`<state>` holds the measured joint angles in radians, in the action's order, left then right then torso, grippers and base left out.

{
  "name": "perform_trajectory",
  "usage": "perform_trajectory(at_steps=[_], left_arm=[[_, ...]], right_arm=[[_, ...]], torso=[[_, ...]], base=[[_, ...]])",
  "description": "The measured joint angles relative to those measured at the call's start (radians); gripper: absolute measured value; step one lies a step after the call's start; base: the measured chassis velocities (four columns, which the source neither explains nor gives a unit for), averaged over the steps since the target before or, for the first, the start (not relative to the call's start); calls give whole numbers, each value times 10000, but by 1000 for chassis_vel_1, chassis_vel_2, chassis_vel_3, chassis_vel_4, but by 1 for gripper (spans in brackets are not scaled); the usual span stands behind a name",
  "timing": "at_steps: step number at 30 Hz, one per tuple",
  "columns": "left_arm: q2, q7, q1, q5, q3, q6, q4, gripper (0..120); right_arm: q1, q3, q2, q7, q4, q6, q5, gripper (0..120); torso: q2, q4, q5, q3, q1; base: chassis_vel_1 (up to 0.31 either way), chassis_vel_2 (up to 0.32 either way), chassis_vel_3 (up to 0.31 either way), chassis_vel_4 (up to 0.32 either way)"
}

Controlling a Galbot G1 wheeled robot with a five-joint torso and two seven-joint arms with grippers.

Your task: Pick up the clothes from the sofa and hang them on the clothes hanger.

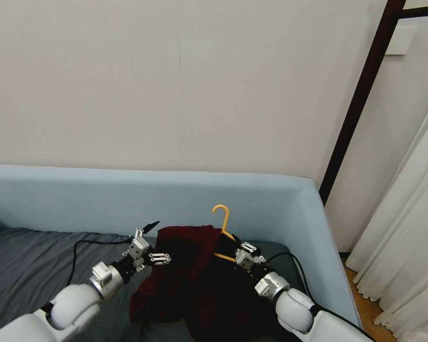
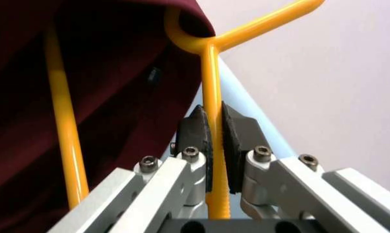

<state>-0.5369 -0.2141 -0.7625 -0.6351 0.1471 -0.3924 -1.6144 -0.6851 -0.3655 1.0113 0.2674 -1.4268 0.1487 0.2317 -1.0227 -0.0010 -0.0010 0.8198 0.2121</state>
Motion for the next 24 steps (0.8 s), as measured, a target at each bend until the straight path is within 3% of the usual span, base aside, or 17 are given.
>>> perform_trajectory(at_steps=[3,8,11,12,14,24], left_arm=[[62,-579,1088,-433,934,-182,531,99],[183,-2962,3057,-1393,2695,-330,1377,100],[160,-5041,4565,-2113,3523,154,1966,100],[160,-5041,4565,-2113,3523,154,1966,100],[-12,-6094,5290,-2157,3810,536,2426,100],[-1463,-7341,7134,-2362,5534,1109,4557,100]], right_arm=[[-116,209,-35,-5,-22,197,474,4],[-279,632,-190,-6,-58,563,1346,4],[-297,735,-317,-6,-55,722,1695,4],[-297,735,-317,-6,-55,722,1695,4],[-284,775,-357,-7,-38,801,1850,4],[-273,1037,-426,-25,-22,1124,2069,4]], torso=[[0,-6,0,0,0],[0,-3,-1,0,0],[0,-2,7,-1,0],[0,-2,7,-1,0],[0,-2,4,-1,0],[0,-3,1,0,1]], base=[[0,0,0,0],[0,0,0,0],[0,0,0,0],[0,0,0,0],[0,0,0,0],[0,0,0,0]])
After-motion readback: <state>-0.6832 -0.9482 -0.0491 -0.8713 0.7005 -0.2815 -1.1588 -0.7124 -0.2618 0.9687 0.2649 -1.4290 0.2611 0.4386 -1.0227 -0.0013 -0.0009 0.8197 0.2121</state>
